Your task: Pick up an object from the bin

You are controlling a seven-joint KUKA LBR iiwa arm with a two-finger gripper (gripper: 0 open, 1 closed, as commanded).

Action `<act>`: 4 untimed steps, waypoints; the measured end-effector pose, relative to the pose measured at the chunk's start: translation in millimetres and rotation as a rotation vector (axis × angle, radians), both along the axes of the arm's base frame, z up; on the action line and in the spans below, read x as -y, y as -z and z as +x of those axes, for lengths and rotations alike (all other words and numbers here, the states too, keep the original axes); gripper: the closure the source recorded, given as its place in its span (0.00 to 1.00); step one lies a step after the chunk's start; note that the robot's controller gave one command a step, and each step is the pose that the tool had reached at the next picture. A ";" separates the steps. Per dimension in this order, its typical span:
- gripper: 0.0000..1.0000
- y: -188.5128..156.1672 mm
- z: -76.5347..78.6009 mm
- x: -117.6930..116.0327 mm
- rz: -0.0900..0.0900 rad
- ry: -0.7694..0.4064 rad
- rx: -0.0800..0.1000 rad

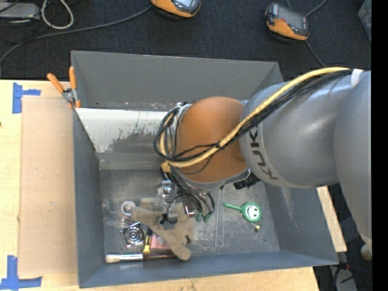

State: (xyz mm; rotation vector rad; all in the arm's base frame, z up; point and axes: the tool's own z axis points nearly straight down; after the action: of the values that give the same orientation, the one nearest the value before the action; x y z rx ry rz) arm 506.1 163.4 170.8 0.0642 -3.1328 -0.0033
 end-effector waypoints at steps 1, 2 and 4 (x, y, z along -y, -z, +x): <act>0.00 9.7 31.7 -34.3 0.002 -0.259 0.002; 0.00 64.2 35.1 43.5 0.003 -0.338 0.005; 0.00 60.5 14.5 43.3 0.002 -0.141 0.003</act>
Offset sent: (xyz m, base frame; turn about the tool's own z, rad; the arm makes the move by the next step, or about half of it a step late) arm 0.0369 -0.0622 -0.0745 -0.3490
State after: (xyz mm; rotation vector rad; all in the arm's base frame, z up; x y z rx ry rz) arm 520.6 120.2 110.3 0.2843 -3.1230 -0.0060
